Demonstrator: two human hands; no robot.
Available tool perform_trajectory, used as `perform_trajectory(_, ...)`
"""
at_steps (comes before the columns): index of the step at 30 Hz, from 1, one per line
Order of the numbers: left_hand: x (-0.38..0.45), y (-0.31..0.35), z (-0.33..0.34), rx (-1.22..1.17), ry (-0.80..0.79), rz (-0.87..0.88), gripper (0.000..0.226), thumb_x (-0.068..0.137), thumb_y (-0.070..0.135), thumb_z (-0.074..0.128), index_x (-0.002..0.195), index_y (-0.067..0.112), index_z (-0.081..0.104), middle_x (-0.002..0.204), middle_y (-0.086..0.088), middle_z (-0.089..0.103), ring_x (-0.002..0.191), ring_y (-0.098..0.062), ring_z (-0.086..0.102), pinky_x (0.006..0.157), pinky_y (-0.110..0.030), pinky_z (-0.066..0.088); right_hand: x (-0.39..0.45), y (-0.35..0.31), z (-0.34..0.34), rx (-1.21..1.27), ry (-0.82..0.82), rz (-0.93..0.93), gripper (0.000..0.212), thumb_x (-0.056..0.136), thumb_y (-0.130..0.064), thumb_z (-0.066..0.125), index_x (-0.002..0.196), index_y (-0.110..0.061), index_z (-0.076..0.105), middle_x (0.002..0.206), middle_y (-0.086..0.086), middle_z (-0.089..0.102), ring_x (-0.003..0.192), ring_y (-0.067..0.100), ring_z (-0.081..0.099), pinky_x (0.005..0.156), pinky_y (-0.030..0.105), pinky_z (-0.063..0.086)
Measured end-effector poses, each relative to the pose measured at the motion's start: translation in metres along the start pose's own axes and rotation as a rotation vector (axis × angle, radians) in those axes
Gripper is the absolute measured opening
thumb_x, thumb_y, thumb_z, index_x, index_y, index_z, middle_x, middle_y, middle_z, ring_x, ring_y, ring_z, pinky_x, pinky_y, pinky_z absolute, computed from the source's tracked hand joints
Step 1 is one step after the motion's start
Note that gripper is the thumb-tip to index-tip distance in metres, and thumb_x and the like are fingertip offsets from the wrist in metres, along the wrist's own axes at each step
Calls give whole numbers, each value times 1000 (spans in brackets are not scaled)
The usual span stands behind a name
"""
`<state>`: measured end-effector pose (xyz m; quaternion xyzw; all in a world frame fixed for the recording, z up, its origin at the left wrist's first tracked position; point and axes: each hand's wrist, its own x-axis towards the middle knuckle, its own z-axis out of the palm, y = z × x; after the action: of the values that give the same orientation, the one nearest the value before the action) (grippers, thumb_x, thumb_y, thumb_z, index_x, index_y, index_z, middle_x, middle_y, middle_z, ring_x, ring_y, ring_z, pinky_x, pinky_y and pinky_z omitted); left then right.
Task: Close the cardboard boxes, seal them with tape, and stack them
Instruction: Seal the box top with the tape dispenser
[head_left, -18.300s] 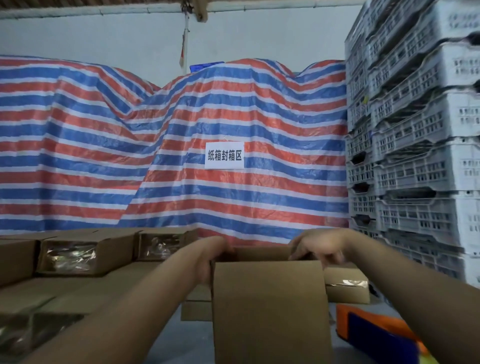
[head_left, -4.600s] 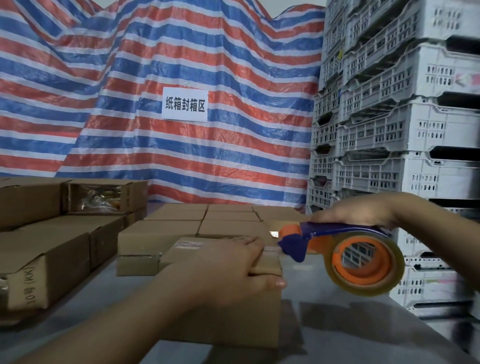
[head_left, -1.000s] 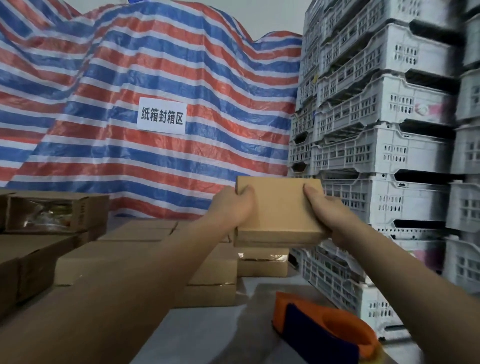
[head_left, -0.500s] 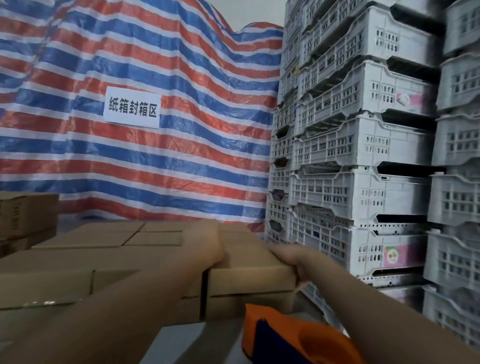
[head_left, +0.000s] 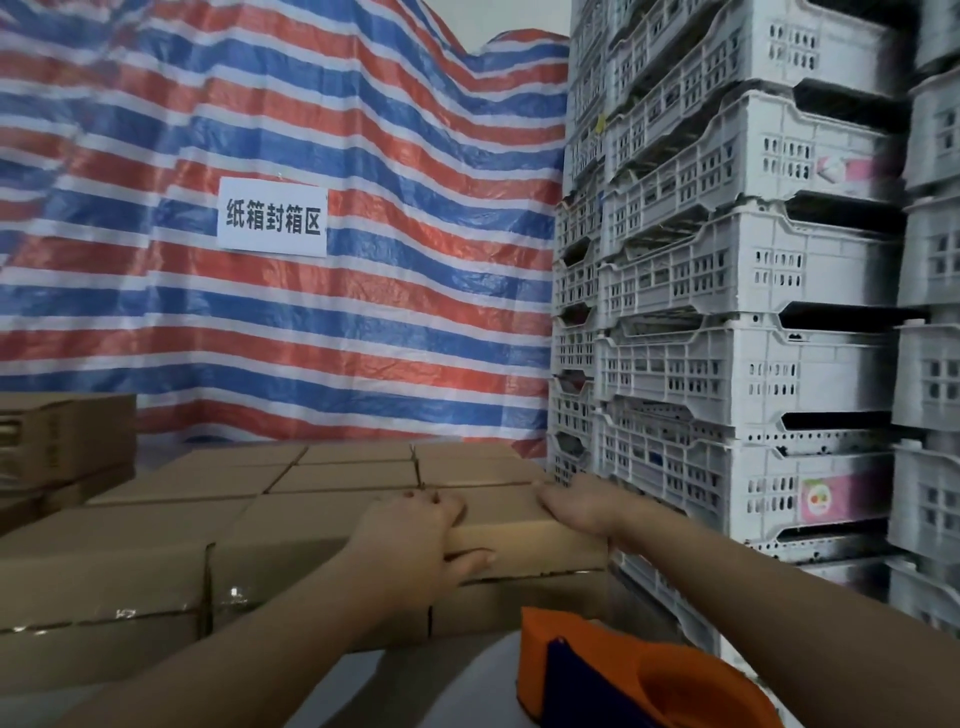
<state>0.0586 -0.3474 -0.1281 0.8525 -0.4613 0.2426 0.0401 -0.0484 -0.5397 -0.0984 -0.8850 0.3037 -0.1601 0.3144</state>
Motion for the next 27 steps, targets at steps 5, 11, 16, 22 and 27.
perform_trajectory(5,1,0,4,33,61,8,63,84,80,35,119,31,50,110,5,59,92,-14,55,75,-31,46,8,2,2,-32,1,-34,60,100,-56,40,140,-12,50,129,10,56,100,19,51,83,28,40)
perform_trajectory(11,-4,1,-2,21,59,-7,60,84,80,35,114,30,51,106,5,58,88,-13,51,73,-32,42,11,0,3,-99,-3,-30,76,100,-65,29,150,-10,39,149,15,46,122,28,51,93,32,42)
perform_trajectory(16,-23,-4,-37,-239,132,-36,39,93,67,38,103,32,53,87,12,54,76,-3,52,67,-25,48,-11,-31,-1,-294,151,-175,65,103,-59,25,144,-12,45,143,16,54,127,30,54,102,38,42)
perform_trajectory(22,-71,-27,-91,-352,230,-66,26,101,36,48,76,31,54,71,10,57,63,0,56,60,-15,46,-81,-105,-1,-303,318,-486,34,99,-38,48,80,-13,60,82,4,65,75,19,61,66,35,53)
perform_trajectory(27,-133,-49,-117,-212,327,-61,48,102,43,43,58,25,43,51,10,44,55,-1,55,54,-15,44,-151,-140,36,-17,444,-619,46,96,-21,52,52,-16,40,48,-5,43,46,10,45,45,25,33)
